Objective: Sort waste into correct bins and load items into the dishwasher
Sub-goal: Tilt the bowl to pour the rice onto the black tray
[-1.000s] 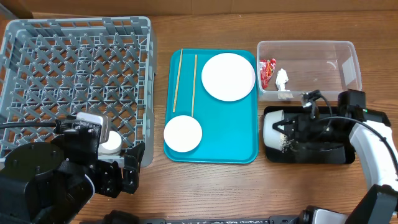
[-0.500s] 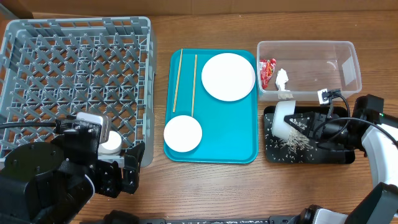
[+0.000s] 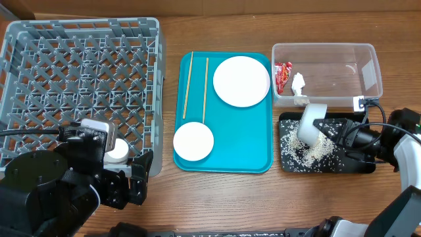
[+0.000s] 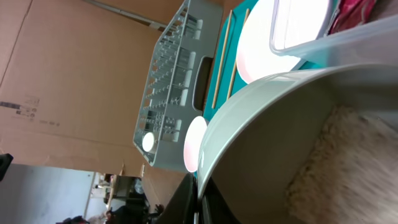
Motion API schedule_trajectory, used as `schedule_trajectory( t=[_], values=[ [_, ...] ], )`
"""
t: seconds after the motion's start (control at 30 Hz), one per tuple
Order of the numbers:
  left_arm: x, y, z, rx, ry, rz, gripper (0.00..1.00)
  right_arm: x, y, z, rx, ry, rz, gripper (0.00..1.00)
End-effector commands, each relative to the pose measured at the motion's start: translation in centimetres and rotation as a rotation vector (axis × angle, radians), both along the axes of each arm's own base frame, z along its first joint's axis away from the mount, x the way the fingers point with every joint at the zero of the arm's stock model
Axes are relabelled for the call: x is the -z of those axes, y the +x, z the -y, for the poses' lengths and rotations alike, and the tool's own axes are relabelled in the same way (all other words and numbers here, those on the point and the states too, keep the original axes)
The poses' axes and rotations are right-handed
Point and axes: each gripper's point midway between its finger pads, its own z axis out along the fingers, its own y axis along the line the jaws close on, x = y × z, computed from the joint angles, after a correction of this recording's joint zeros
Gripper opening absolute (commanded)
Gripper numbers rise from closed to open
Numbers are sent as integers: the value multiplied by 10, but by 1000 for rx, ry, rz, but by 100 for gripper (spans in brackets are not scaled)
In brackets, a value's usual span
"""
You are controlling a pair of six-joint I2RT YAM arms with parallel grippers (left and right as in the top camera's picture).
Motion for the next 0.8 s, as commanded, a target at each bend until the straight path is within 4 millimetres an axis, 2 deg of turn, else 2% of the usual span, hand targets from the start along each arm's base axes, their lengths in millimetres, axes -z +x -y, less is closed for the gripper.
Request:
schedule_trajectory(
  t=[0.0, 0.1, 0.13, 0.2, 0.27, 0.37, 0.43, 0.47, 0.53, 0.6, 0.63, 0.7, 0.77],
  values=[
    [-1, 0, -1, -7, 0, 4, 100, -13, 0, -4, 3, 74, 39, 4],
    [-1, 0, -1, -7, 0, 4, 100, -16, -1, -4, 9, 103, 25, 4],
    [-1, 0, -1, -7, 0, 4, 100, -21, -1, -4, 30, 164, -23, 4],
    [-1, 0, -1, -7, 0, 4, 100, -30, -3, -6, 31, 200, 10, 4],
    [-1, 0, -1, -7, 0, 4, 100, -24, 0, -2, 28, 155, 28, 4],
    [-1, 0, -1, -7, 0, 4, 100, -29, -1, -3, 37, 200, 4, 4],
    [-1, 0, -1, -7, 0, 4, 100, -22, -1, -3, 22, 137, 40, 4],
    [-1, 0, -1, -7, 0, 3, 100, -18, -1, -1, 34, 139, -6, 4],
    [-1, 0, -1, -7, 0, 4, 100, -29, -5, -4, 35, 189, 14, 4],
    [-1, 0, -1, -7, 0, 4, 100, -20, -6, -4, 6, 100, 71, 4],
    [-1, 0, -1, -7, 0, 4, 100, -12, -4, -1, 13, 80, 25, 4],
    [-1, 0, -1, -7, 0, 4, 100, -19, -3, -1, 42, 163, -42, 4],
    [-1, 0, -1, -7, 0, 4, 100, -30, -6, -5, 31, 181, 35, 4]
  ],
)
